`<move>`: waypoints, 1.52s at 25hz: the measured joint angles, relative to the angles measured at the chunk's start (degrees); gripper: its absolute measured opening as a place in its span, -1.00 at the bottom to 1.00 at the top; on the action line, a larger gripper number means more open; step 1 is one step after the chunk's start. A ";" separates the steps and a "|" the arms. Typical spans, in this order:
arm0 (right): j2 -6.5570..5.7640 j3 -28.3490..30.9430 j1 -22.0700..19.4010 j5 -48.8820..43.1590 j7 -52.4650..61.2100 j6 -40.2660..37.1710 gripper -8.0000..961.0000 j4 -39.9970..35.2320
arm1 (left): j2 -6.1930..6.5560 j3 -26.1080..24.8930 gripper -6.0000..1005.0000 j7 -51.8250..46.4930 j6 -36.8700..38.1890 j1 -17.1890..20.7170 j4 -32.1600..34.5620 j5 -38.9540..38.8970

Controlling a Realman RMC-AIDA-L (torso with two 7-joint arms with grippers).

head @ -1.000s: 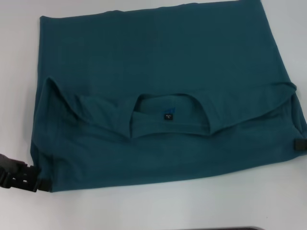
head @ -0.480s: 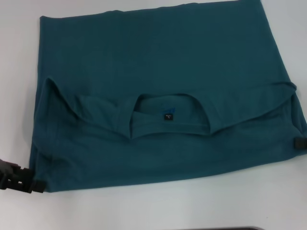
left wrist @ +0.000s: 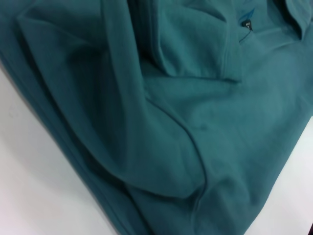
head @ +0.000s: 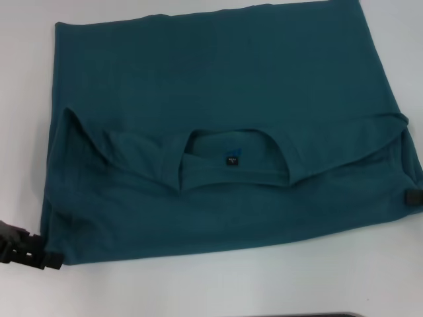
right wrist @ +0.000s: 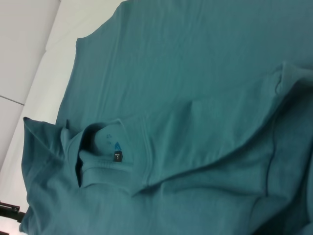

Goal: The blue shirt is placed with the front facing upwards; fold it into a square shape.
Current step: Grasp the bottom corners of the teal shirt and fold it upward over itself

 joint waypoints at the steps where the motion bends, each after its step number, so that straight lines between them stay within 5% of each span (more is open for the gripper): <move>1: 0.00 0.00 0.00 0.00 0.00 0.00 -0.92 0.00 | 0.00 0.00 0.47 -0.01 0.01 -0.14 0.06 0.00; 22: -0.09 0.00 0.48 0.00 0.08 -0.01 -0.92 0.00 | -0.54 0.33 0.35 -1.33 -1.83 -0.89 -0.22 0.72; 29: -0.14 0.00 0.52 0.00 0.08 -0.01 -0.92 0.00 | 0.61 0.45 0.24 -1.62 -2.48 -1.13 0.77 0.83; 38: -0.18 0.00 0.53 0.00 0.08 -0.01 -0.92 0.00 | 0.65 0.90 -0.51 -1.84 -3.19 -0.99 0.95 0.82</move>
